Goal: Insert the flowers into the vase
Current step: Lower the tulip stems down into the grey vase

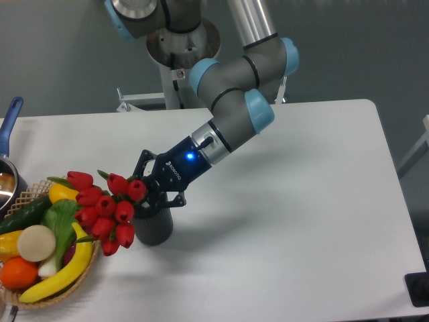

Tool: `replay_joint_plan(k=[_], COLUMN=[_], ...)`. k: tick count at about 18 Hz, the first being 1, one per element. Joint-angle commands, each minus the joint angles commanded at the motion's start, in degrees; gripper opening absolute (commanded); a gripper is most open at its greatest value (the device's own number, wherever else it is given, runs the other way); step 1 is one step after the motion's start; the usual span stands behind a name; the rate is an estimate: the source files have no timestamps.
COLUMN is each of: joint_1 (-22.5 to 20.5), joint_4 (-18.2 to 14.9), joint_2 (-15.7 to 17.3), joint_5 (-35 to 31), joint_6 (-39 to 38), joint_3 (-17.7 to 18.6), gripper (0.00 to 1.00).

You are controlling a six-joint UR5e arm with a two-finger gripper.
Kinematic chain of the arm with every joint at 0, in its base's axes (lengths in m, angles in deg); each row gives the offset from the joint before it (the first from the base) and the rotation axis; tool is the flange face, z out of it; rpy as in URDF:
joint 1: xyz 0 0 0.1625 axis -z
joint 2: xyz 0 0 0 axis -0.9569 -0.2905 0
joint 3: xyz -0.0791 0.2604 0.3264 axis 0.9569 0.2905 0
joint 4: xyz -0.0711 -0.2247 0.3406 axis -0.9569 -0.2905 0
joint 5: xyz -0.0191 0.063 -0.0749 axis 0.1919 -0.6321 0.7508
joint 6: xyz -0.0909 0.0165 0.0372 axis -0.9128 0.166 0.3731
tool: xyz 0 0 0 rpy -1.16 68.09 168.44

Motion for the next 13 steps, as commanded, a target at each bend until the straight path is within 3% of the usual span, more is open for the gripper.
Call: replay_joint_plan(k=[5, 9, 11, 13], joint_1=[-0.5, -1.1, -1.1, -1.2], joint_4=[0.1, 0.0, 0.1, 0.1], joint_2=[0.2, 0.3, 0.4, 0.7], joint_5=[0.0, 0.0, 0.0, 0.0], joint_6=[1.9, 2.0, 2.0, 2.3], joint_3=[1.6, 1.6, 1.6, 1.5], gripper=[0.31, 0.41, 0.48, 0.69])
